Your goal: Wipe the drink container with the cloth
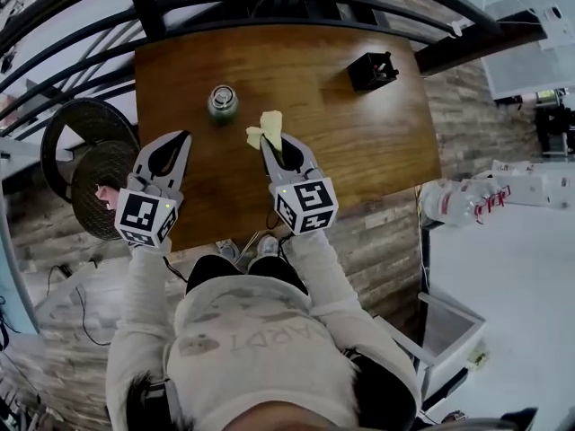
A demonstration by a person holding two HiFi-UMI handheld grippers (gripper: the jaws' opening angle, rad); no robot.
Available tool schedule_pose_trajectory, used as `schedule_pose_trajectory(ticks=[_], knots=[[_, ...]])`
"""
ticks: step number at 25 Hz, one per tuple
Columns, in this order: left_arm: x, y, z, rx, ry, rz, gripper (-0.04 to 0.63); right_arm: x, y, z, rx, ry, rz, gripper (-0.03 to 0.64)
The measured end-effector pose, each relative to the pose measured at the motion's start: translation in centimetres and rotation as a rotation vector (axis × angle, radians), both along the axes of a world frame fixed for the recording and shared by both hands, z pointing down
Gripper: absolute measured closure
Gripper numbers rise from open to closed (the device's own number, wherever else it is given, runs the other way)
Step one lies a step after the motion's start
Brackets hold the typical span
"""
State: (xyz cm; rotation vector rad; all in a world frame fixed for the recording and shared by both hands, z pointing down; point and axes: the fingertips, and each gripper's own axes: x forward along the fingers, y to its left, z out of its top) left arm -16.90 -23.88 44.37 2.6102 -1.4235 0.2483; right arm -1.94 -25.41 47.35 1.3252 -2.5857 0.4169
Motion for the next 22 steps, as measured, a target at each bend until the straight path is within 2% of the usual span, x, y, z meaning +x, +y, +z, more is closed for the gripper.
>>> schedule_pose_trajectory(ticks=[5, 22], knots=[[-0.4, 2.8, -1.8, 0.020, 0.023, -0.055, 0.591, 0.4, 1.5, -2.8, 0.041, -0.032, -0.024, 0.557], [0.7, 11.7, -7.4, 0.118, 0.064, -0.215, 0.591, 3.3, 8.4, -9.7, 0.187, -0.027, -0.100, 0.555]])
